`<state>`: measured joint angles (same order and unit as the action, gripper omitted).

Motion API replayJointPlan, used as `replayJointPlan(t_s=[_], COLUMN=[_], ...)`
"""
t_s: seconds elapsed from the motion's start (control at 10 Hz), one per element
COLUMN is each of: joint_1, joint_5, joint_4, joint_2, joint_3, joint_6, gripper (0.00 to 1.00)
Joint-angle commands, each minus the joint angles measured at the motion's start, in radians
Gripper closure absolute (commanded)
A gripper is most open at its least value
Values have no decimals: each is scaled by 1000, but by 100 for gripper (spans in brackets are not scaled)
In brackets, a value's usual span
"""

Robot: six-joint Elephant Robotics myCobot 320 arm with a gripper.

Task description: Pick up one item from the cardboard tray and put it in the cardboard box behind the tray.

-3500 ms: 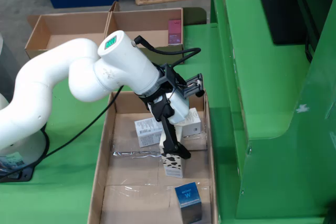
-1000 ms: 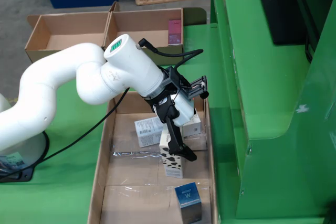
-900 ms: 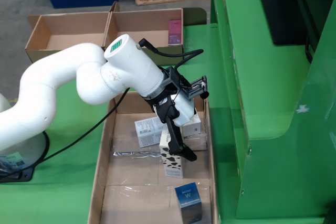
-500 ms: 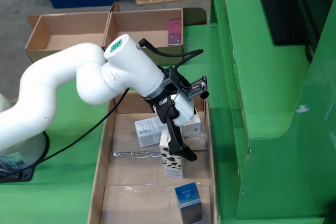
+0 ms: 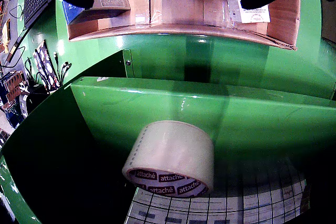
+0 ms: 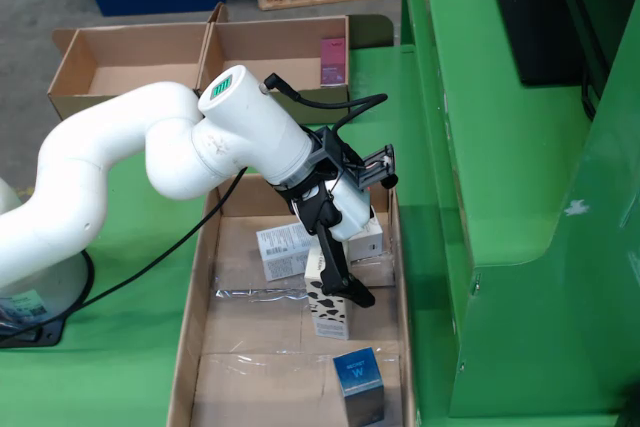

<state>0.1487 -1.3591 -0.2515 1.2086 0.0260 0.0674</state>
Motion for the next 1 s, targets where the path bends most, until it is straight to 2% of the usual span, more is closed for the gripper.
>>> replayJointPlan(t_s=[0.0,0.5,0.6,0.7,0.8,0.9], joint_1=[5,5,14,14,-4,-4], joint_5=[8,8,77,77,7,7], joint_4=[-13,-13,-84,-84,-18,-18], joint_2=[-28,-28,-3,-3,-26,-25], joint_3=[-26,-26,-26,-26,-26,-26], joint_6=[3,3,-15,-15,-17,-17], gripper=[0,0,0,0,0,0])
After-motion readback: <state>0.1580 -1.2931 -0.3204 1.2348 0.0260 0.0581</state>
